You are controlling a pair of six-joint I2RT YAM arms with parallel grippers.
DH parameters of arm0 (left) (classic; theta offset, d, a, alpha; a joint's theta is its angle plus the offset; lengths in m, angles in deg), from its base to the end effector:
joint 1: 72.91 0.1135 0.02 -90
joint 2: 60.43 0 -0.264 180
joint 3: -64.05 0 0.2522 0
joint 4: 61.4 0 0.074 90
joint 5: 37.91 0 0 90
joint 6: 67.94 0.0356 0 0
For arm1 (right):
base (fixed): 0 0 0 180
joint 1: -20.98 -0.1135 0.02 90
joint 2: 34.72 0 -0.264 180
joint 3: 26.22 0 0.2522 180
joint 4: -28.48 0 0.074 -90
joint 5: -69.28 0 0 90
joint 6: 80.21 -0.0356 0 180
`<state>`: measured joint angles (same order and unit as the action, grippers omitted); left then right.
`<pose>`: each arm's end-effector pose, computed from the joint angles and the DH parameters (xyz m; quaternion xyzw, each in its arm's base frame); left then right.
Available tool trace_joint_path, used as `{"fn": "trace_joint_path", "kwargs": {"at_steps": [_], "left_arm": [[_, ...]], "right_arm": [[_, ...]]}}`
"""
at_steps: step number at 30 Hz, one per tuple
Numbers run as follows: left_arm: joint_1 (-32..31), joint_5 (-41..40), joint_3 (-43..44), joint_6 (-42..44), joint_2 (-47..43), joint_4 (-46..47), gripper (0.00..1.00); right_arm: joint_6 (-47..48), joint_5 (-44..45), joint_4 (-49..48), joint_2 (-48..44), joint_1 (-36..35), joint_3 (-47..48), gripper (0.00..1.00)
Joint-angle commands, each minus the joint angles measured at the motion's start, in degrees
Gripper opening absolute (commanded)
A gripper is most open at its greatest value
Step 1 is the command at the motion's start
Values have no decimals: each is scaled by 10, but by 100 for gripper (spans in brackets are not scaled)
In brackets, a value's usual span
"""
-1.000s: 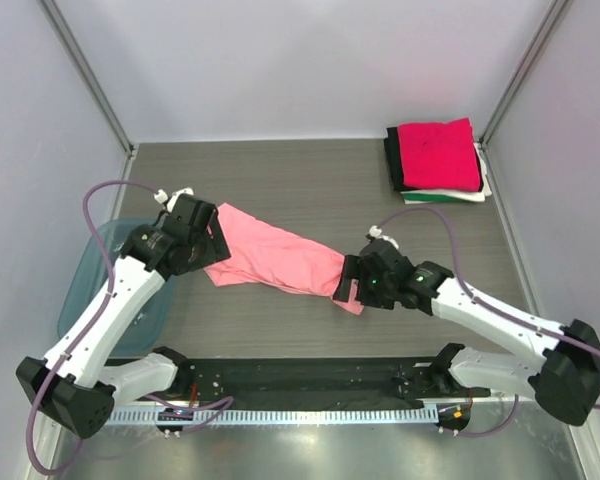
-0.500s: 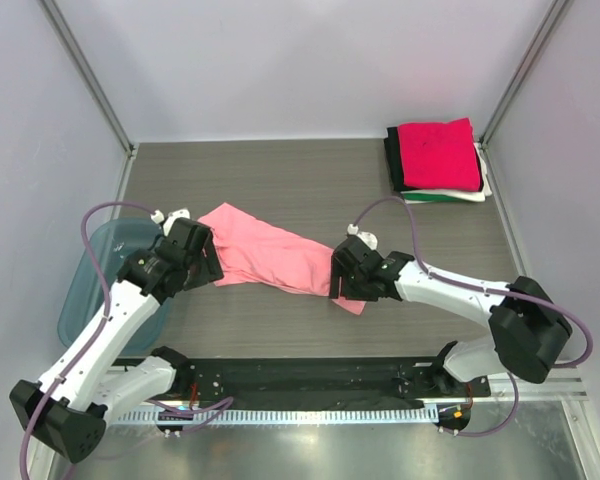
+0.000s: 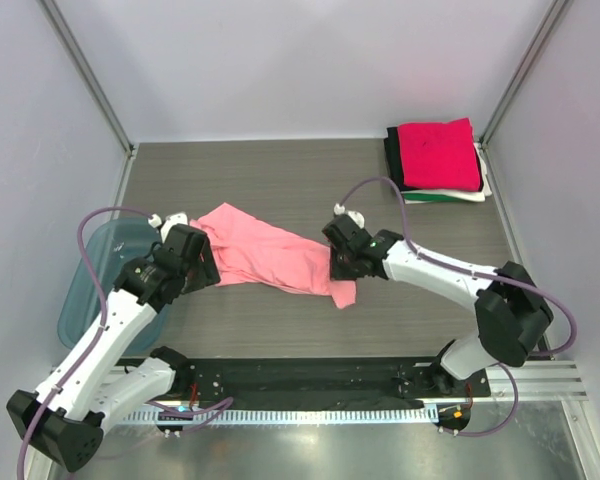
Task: Fold and stack the t-shirts
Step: Flatten the tshirt out
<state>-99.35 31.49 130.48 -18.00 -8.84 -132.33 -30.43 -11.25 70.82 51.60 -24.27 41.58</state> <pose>0.1485 -0.0599 0.2959 -0.1634 0.9283 -0.0143 0.3337 0.2121 0.2056 0.2015 -0.0216 0.9645 0.1114 0.2384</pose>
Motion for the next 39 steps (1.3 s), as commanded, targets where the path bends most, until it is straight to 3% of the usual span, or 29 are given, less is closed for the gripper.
{"fn": "trace_joint_path", "kwargs": {"at_steps": [1, 7, 10, 18, 24, 30, 34, 39], "left_arm": [[3, -20, -3, 3, -11, 24, 68], [4, -23, -9, 0, -40, 29, 67], [4, -23, -13, -2, -55, 34, 67], [3, 29, -16, -5, -12, 41, 75], [-18, 146, -88, -79, 12, 136, 69], [-166, 83, -78, -121, 102, 185, 71], [-189, 57, -39, -130, 195, 195, 78], [-188, 43, -27, -129, 271, 271, 87]], "right_arm": [[39, -10, 38, -59, 10, 147, 1], [139, 20, 147, -93, 13, 474, 1], [144, 45, 171, -115, 14, 533, 1], [48, 127, 194, -216, 14, 374, 1], [-12, 142, 194, -262, 14, 259, 1], [-1, 171, 206, -244, 22, 267, 1], [7, 163, 206, -225, 26, 280, 1], [16, 151, 205, -230, 29, 272, 1]]}}
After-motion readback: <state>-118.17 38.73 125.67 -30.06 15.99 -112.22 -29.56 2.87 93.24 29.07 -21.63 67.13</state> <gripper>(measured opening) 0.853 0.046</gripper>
